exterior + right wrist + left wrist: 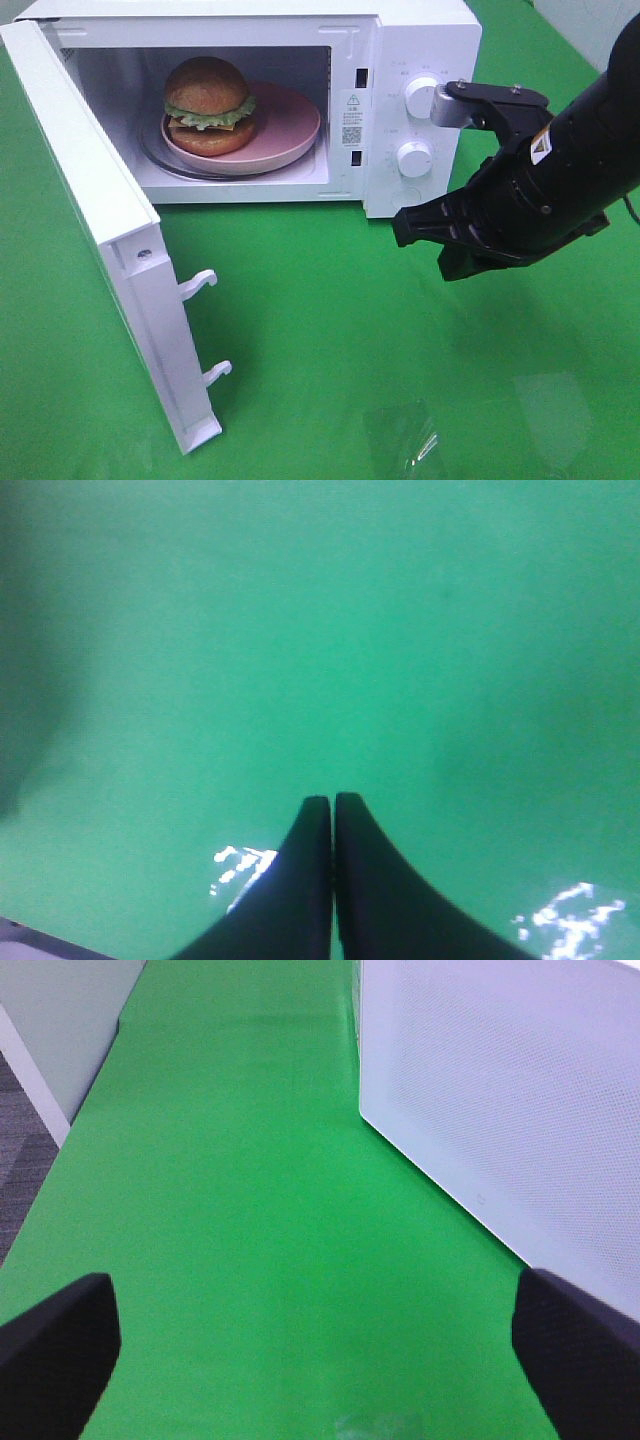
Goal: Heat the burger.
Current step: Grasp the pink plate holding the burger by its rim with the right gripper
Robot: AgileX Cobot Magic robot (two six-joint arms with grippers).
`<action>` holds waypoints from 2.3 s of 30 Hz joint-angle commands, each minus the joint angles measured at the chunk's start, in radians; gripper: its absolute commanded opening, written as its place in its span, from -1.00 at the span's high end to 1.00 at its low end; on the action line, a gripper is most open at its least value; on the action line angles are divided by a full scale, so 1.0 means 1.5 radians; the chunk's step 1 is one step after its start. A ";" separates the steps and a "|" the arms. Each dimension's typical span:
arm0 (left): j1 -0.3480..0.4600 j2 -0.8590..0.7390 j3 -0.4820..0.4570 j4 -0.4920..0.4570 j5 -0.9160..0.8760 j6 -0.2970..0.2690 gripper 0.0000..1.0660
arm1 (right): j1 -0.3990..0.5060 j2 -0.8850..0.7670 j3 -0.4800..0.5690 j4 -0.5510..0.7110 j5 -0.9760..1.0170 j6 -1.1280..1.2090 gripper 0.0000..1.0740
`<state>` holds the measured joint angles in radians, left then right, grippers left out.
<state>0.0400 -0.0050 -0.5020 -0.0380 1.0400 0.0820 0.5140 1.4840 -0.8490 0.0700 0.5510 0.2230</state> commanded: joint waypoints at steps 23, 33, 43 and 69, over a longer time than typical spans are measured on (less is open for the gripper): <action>0.003 -0.012 0.002 -0.004 -0.002 0.003 -0.87 | -0.001 -0.005 -0.111 -0.141 0.205 -0.445 0.96; 0.003 -0.012 0.002 -0.004 -0.002 0.003 -0.87 | -0.001 -0.005 -0.111 -0.141 0.189 -0.629 0.92; 0.003 -0.012 0.002 -0.004 -0.002 0.003 -0.87 | -0.001 -0.005 -0.111 -0.148 0.159 -0.794 0.78; 0.003 -0.012 0.002 -0.004 -0.002 0.003 -0.87 | 0.000 -0.005 -0.111 -0.222 0.097 -0.808 -0.71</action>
<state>0.0400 -0.0050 -0.5020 -0.0380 1.0400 0.0820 0.5140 1.4840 -1.0110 -0.2590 0.7030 -0.9980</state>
